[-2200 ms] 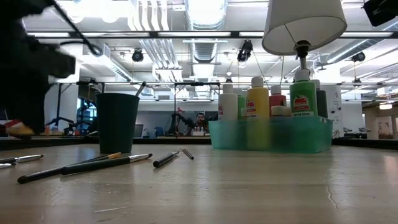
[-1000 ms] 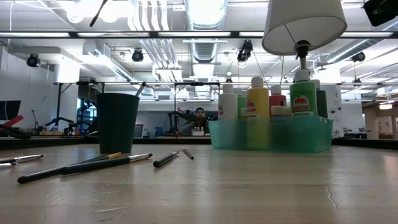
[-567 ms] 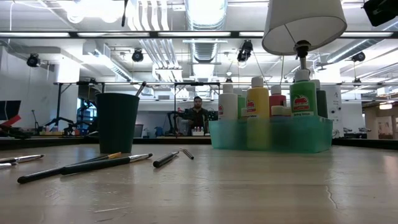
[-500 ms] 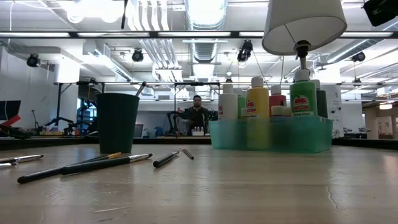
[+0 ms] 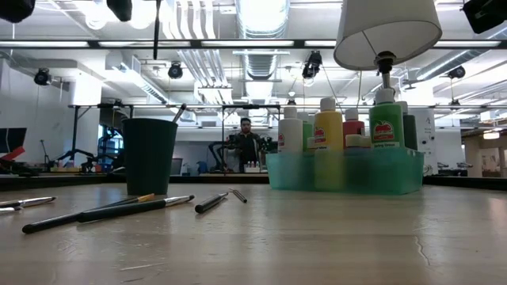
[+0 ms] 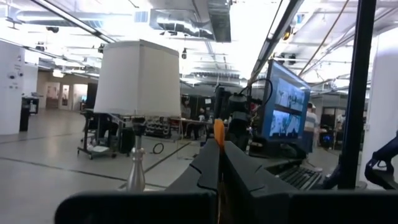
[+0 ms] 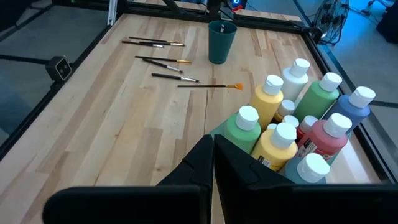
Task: Pick & Place Paint Supplies
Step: Put the orange paint brush into the green cup
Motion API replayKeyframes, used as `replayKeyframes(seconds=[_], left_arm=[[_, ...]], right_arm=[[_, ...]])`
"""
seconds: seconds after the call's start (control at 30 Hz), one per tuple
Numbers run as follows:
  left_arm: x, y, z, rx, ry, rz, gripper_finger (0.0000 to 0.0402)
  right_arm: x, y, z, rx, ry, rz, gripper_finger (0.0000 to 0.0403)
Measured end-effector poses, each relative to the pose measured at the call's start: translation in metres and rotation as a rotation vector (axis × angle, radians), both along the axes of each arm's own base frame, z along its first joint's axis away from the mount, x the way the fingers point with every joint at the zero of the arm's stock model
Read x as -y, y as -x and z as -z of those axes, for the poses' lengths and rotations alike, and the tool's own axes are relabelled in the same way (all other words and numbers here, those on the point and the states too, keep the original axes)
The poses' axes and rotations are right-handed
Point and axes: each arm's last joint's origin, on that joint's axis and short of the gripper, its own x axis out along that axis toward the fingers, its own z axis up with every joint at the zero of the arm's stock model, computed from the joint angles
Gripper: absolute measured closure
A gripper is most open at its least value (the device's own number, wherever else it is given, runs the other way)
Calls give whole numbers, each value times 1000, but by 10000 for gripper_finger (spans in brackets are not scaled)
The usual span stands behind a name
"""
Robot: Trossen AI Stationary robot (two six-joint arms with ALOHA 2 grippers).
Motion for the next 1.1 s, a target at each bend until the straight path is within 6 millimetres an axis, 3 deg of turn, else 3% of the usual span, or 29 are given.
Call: replayKeyframes(seconds=[0.47,1.1], left_arm=[[-5,-11,21,-80,-34,-52,394],[-9,-3,90,-98,11,-61,396]], right_arm=[[0,0,0,0,1,-1,394],[0,0,0,0,-1,1,394]])
